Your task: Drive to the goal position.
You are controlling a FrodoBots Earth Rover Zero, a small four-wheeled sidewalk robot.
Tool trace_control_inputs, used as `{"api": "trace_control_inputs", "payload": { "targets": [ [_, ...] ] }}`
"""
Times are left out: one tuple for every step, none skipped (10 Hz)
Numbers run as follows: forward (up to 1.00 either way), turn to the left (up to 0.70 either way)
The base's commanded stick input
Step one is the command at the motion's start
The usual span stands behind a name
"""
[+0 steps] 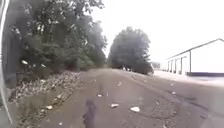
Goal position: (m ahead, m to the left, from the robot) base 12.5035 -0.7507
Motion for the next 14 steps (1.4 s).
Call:
{"api": "trace_control_inputs", "payload": {
  "targets": [
    [0.7,0.0],
    [0.7,0.0],
    [0.7,0.0],
    [0.7,0.0],
    [0.7,0.0],
    [0.7,0.0],
    [0.7,0.0],
    [0.7,0.0],
    [0.7,0.0],
    [0.7,0.0],
    [0.7,0.0],
    [0.7,0.0],
    [0.7,0.0],
    [0.7,0.0]
  ]
}}
